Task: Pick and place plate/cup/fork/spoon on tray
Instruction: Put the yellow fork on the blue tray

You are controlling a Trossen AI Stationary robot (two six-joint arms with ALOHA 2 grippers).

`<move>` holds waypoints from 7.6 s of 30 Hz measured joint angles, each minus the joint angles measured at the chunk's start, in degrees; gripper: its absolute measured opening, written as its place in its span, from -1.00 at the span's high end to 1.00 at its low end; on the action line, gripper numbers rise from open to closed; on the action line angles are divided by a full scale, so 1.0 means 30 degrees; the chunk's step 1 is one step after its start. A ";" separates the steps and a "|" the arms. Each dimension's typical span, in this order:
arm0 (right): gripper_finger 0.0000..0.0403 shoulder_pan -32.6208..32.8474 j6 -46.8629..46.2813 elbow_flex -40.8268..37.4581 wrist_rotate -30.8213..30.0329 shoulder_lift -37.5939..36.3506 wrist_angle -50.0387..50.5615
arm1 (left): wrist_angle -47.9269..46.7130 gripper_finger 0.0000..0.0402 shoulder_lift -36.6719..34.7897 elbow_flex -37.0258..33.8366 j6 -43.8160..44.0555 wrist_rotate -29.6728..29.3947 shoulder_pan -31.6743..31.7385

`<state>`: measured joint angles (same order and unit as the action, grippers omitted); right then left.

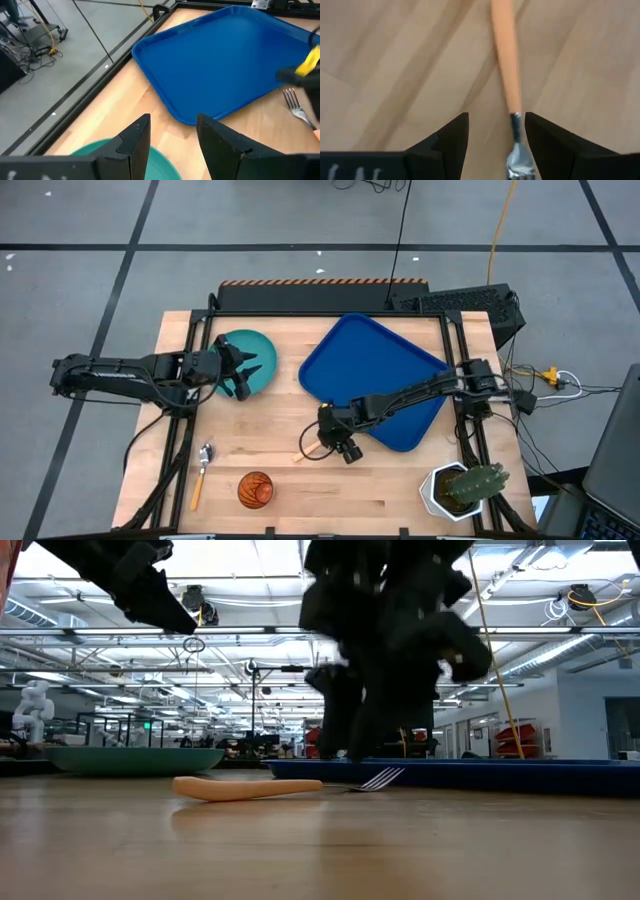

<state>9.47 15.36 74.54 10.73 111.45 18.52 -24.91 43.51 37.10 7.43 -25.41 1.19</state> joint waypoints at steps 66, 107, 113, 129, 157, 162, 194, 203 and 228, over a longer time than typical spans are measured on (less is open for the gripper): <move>0.99 -0.0778 0.1331 -0.1297 -0.1672 -0.2593 -0.3406 | -0.0198 0.19 0.0000 0.0000 0.0447 -0.0015 0.0007; -0.06 0.1132 -1.3038 -0.6510 -0.1540 -0.5706 -0.4042 | -0.0084 0.19 -0.0009 0.0000 0.0770 0.0000 0.0007; 0.08 0.1875 -1.2660 -0.5935 -0.2114 -0.3686 -0.4773 | 0.0238 0.19 -0.0007 0.0000 0.1316 0.0017 -0.0072; 0.29 0.2135 -1.0741 -0.5683 -0.4544 -0.2310 -0.4701 | 0.0386 0.19 -0.0003 0.0000 0.2451 0.0146 -0.0197; 0.90 0.2511 -1.0508 -0.6000 -0.6345 -0.0679 -0.4694 | 0.0364 0.19 -0.0007 0.0000 0.2233 0.0153 -0.0197; 0.94 0.2506 -0.9768 -0.6011 -0.6873 -0.1300 -0.4744 | 0.0320 0.19 -0.0007 0.0001 0.2126 0.0160 -0.0197; 0.95 -0.0250 0.3190 -0.3978 -0.4966 -0.9694 1.0255 | 0.0350 0.19 -0.0004 0.0000 0.2153 0.0517 -0.0197; 0.95 -0.3186 0.6553 -0.4018 -0.4069 -0.9719 1.3911 | 0.0364 0.19 -0.0002 0.0000 0.2710 0.0510 -0.0197; 0.93 -0.6045 1.1691 -1.2206 -0.1408 -1.6528 1.2030 | 0.0495 0.19 0.0000 0.0000 0.2143 0.0485 -0.0175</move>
<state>-8.66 50.43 37.92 6.50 61.87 54.61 -23.42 43.51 37.10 13.86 -23.95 0.67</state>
